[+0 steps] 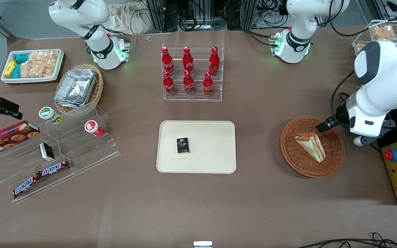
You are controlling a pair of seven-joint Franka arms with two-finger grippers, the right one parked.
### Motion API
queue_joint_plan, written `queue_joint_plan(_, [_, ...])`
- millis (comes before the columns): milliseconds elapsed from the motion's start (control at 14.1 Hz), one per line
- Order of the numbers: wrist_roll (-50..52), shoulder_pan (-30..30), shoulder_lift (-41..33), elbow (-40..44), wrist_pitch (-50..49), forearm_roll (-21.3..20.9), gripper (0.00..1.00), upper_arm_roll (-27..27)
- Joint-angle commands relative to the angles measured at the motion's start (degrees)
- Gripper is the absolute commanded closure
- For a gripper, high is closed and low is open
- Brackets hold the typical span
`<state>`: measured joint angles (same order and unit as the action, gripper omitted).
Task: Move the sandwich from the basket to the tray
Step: 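Lower the left gripper and close it on the wrapped sandwich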
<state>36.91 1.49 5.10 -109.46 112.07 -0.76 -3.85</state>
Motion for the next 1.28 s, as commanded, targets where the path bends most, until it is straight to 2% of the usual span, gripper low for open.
queue_joint_plan(0, [4.03,-0.08,2.88,-0.93,3.76,-2.57,0.00,-0.02])
queue_joint_plan(213, [5.98,-0.08,6.66,-1.19,7.36,-3.10,0.00,-0.02])
queue_joint_plan(710, [5.98,-0.08,11.41,-7.43,20.02,-3.28,0.00,2.00])
queue_joint_plan(1207, [5.98,0.01,15.37,-9.45,25.47,-3.28,0.00,2.79])
